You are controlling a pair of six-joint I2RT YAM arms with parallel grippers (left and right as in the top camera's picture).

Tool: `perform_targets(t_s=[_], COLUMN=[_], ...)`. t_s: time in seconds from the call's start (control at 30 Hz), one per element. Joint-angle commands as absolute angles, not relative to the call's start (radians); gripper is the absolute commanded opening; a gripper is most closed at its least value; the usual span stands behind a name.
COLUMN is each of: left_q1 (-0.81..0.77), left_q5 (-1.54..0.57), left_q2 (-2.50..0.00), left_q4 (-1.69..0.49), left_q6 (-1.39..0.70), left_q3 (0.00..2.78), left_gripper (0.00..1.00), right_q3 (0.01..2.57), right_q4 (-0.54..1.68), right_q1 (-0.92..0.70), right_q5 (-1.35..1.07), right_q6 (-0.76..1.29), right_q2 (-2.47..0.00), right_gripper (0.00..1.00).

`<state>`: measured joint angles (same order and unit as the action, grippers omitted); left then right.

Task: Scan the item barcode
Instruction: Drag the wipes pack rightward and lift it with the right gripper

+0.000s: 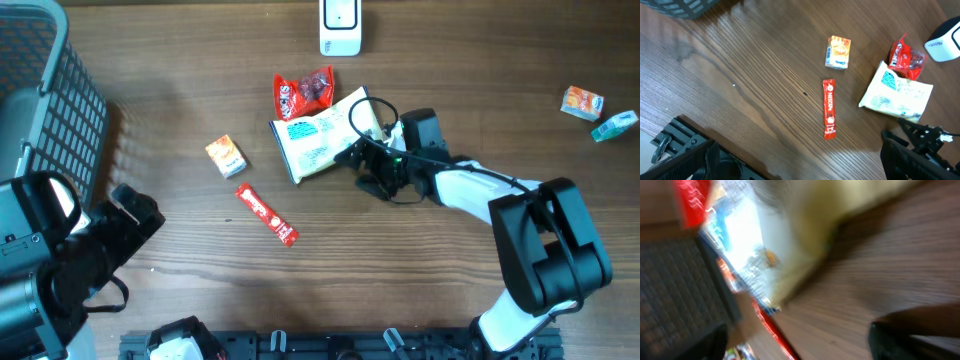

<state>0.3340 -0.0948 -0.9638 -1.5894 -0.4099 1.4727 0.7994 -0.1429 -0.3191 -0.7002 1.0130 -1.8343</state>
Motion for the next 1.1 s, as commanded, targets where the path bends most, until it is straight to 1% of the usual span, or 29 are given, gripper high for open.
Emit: perform_targets(t_s=[0.0,0.07,0.17,0.5,0.67,0.87,0.9,0.93,0.97,1.0,1.03,1.07], left_q1=[0.339,0.339,0.339,0.339,0.339,0.339,0.339,0.339,0.339,0.339,0.339,0.339], left_q5=[-0.085,-0.085,-0.085,-0.085,-0.085,-0.085,-0.085,-0.085,-0.085,-0.085,-0.085,-0.085], left_q2=[-0.963,-0.963,-0.963,-0.963,-0.963,-0.963,-0.963,-0.963,-0.963,-0.963,-0.963,-0.963], left_q4=[-1.588,-1.588,-1.588,-1.588,-1.588,-1.588,-1.588,-1.588,-1.588,-1.588,-1.588,-1.588], left_q6=[-0.423,-0.423,-0.423,-0.423,-0.423,-0.423,-0.423,-0.423,-0.423,-0.423,-0.423,-0.423], left_q3=[1.472,1.472,1.472,1.472,1.472,1.472,1.472,1.472,1.472,1.472,1.472,1.472], left_gripper=[1.00,1.00,1.00,1.00,1.00,1.00,1.00,1.00,1.00,1.00,1.00,1.00], right_q3=[0.719,0.682,0.661,0.662,0.676,0.765,0.785,0.797,0.810,0.822,0.829,0.830], right_q4=[-0.267,-0.350,-0.443,-0.632,-0.707,-0.733,-0.733,-0.733,-0.733,-0.732,-0.731,-0.727], right_q1=[-0.331,-0.342,-0.364,-0.477,-0.480,-0.480,-0.480,-0.480,-0.480,-0.480,-0.480,-0.480], right_q5=[-0.637,-0.563,-0.496,-0.278,-0.207,-0.204,-0.211,-0.211,-0.212,-0.211,-0.205,-0.198], right_q6=[1.159,1.235,1.275,1.424,1.442,1.443,1.443,1.443,1.443,1.438,1.435,1.435], right_q2=[-1.846,-1.848,-1.859,-1.946,-2.023,-2.146,-2.168,-2.181,-2.190,-2.199,-2.200,-2.199], right_gripper=[1.00,1.00,1.00,1.00,0.99,0.99,0.96,0.90,0.82,0.70,0.43,0.23])
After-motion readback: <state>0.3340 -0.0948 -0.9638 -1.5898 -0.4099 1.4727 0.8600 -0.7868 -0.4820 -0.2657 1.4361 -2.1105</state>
